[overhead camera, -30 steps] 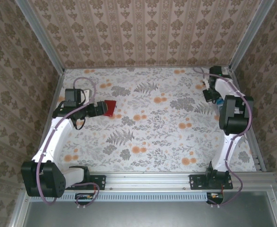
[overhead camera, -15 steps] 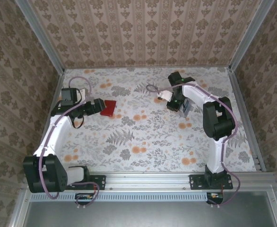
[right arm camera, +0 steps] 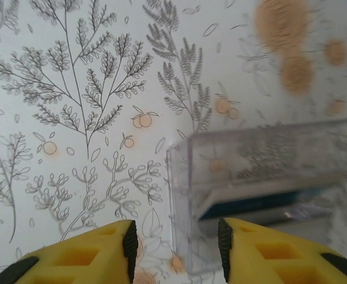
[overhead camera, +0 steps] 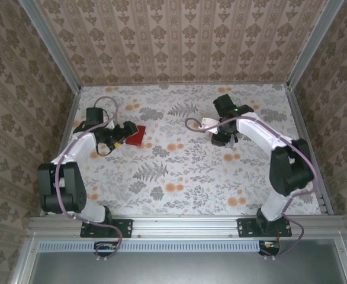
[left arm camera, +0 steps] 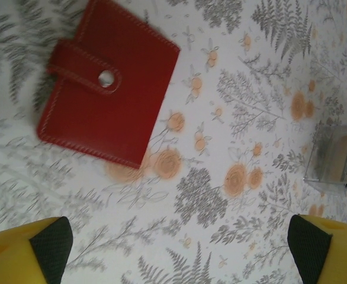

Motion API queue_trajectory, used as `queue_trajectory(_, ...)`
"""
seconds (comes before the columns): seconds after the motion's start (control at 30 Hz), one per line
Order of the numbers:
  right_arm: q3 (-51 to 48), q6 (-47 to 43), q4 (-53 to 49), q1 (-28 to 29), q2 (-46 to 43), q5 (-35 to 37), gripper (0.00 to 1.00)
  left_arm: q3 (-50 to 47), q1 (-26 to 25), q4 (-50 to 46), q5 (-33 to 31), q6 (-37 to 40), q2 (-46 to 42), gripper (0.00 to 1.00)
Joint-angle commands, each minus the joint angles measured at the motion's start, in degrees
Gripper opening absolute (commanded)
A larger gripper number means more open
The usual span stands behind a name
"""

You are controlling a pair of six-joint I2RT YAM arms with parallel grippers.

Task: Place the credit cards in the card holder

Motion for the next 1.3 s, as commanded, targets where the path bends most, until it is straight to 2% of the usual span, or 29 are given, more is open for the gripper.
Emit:
queue_trajectory(0.0,-6.4,4.9,7.5,-0.6,-7.3,-3.2,0.45,6.1,-0.9,-1.4,1.1,-0.2,4.8,0.94)
queue_trajectory(0.07,-8.9,9.4,11.2,-0.6,-10.6,-4.9,0.46,9.9,-1.0,-3.8,-0.3,0.8,9.3,0.91)
queue_trajectory(0.17,-11.7,22.6,19.7,0.1,-14.9,-8.0,0.48,15.2,-1.7,-6.7,-4.5,2.9,15.3,0.90)
queue_trajectory(0.33,-21.0,53.1,41.4,0.3,-21.0,-10.7,0.49,24.2,-3.4,-11.4,-8.8,6.3,24.5,0.87)
queue_trajectory(0.4,-24.2,60.0,47.7,0.3,-21.7,-11.1,0.49,26.8,-4.5,-13.1,-9.4,7.5,27.3,0.86)
queue_trajectory(0.5,-25.1,67.4,48.9,0.4,-21.4,-10.3,0.49,27.5,-6.6,-14.7,-8.7,8.2,30.1,0.85)
queue_trajectory(0.6,-25.4,70.6,47.3,0.5,-20.7,-10.8,0.49,24.0,-8.7,-13.3,-7.8,8.0,30.0,0.82)
queue_trajectory(0.77,-26.8,74.7,47.0,0.8,-20.2,-13.3,0.49,15.1,-14.0,-10.4,-7.2,7.2,24.6,0.80)
queue_trajectory(0.8,-27.2,75.6,47.2,1.2,-19.9,-12.9,0.49,12.7,-15.1,-8.7,-5.5,6.1,23.4,0.79)
queue_trajectory(0.9,-26.2,81.8,44.6,2.2,-17.6,-12.1,0.48,6.2,-17.5,-4.9,5.2,2.0,21.0,0.76)
queue_trajectory(1.0,-24.2,82.9,41.4,5.2,-13.3,-11.7,0.47,2.5,-20.5,-7.6,6.5,3.9,18.3,0.75)
queue_trajectory(1.1,-22.7,84.7,39.0,9.0,-10.4,-10.2,0.46,-1.3,-19.6,-8.6,8.3,4.1,13.5,0.75)
queue_trajectory(1.27,-20.3,87.7,37.8,17.1,-4.5,-10.9,0.45,-4.3,-13.3,-8.9,9.6,2.6,1.6,0.76)
